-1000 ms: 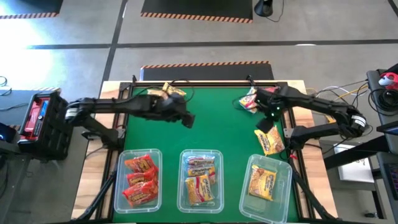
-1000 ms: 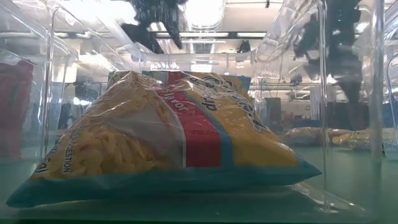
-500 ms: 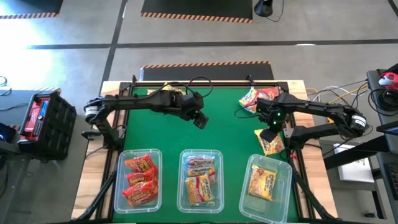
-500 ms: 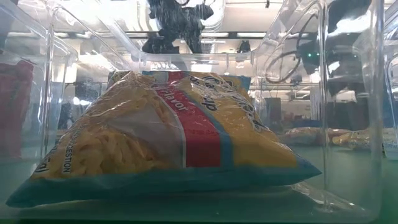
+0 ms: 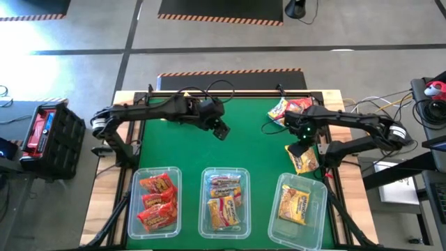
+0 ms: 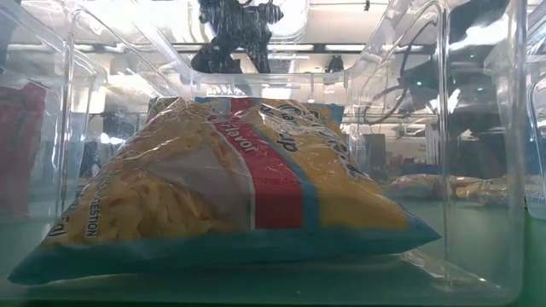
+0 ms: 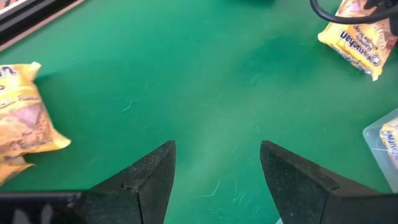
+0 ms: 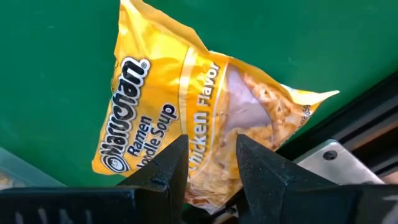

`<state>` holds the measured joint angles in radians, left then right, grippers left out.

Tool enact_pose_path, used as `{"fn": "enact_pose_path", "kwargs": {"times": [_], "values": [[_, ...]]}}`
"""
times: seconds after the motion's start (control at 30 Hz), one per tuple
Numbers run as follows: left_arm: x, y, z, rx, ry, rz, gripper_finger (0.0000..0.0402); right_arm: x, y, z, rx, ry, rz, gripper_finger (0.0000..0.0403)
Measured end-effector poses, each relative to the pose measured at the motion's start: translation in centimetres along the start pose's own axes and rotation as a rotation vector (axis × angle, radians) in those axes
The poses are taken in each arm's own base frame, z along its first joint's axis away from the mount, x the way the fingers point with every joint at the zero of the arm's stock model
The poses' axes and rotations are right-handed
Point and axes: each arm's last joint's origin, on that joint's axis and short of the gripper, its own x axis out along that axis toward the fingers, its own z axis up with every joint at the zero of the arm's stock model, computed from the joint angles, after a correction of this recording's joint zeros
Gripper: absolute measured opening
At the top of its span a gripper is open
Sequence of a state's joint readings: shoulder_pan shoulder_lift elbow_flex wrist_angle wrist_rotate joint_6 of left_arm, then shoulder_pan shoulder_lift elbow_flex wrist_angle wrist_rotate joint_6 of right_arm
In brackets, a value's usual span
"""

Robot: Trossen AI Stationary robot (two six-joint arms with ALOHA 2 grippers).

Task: Sort Maruchan noodles
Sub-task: Put the yellow noodle pack into the right transparent bin

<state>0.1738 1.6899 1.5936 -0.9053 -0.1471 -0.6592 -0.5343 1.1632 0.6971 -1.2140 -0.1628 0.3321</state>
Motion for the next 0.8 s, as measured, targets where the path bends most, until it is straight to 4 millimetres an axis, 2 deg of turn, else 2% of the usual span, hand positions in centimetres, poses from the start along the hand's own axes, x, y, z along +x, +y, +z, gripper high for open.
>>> {"fn": "enact_pose_path", "kwargs": {"times": [0.57, 0.8], "values": [[-1.4, 1.8, 0.2, 0.046, 0.014, 0.067, 0.0217, 1.6, 1.2, 1.7, 0.056, 0.036, 0.003, 0.0120], [-1.9, 2.6, 0.7, 0.072, 0.005, 0.075, 0.0217, 1.6, 2.0, 3.6, 0.072, -0.142, 0.082, 0.0118]]}}
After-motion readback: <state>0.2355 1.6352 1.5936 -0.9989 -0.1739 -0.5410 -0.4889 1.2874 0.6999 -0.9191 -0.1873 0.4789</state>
